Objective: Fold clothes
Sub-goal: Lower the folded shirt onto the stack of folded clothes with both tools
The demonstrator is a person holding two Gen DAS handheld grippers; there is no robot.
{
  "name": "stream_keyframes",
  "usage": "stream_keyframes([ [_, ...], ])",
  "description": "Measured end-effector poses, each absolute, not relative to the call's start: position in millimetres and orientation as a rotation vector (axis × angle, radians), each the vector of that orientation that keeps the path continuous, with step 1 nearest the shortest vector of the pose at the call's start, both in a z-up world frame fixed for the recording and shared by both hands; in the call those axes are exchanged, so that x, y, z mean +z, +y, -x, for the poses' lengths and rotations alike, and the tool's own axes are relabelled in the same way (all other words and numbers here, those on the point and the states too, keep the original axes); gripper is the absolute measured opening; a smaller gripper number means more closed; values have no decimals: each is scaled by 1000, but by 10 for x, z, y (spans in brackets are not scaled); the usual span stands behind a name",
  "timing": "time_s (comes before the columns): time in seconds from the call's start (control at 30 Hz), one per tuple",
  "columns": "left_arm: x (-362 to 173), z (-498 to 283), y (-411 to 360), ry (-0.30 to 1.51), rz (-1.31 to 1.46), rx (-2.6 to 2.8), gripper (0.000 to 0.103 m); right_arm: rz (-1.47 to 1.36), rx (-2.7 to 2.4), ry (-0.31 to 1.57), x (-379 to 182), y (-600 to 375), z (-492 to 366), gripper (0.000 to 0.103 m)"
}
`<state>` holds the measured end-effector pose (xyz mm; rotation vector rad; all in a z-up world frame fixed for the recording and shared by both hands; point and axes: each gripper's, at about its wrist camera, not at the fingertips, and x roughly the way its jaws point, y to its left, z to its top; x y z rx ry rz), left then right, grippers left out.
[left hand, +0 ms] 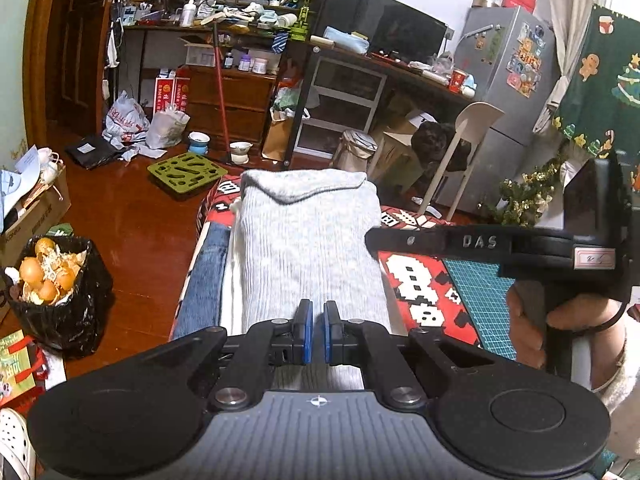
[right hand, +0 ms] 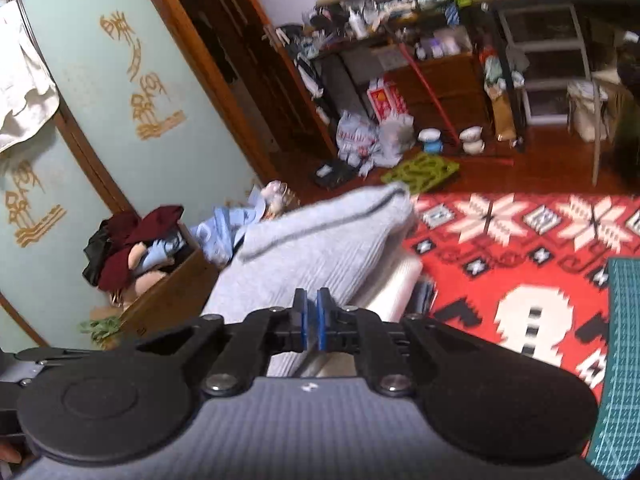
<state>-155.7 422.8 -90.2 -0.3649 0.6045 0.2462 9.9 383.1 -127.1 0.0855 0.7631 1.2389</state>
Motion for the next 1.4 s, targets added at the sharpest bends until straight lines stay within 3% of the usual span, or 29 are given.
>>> stream_keyframes([
  [0.43, -1114, 1939, 4219, 589, 518, 287, 6, 5, 1387, 770, -1303, 3601, 709, 8],
  [0.7, -870, 1964, 4360, 479, 585, 265, 6, 25, 1374, 705, -1097, 3509, 839, 9],
  [0.9, -958, 1674, 4467, 566, 588, 318, 3, 71, 1317, 756, -1103, 3690, 829, 9],
  [1.1, -1037, 1865, 4323, 649, 566, 366, 3, 56, 1314, 834, -1213, 3536, 876, 9],
  [1.4, -828, 2163, 3809, 678, 532, 417, 6, 84, 1304, 863, -904, 3024, 1061, 10],
])
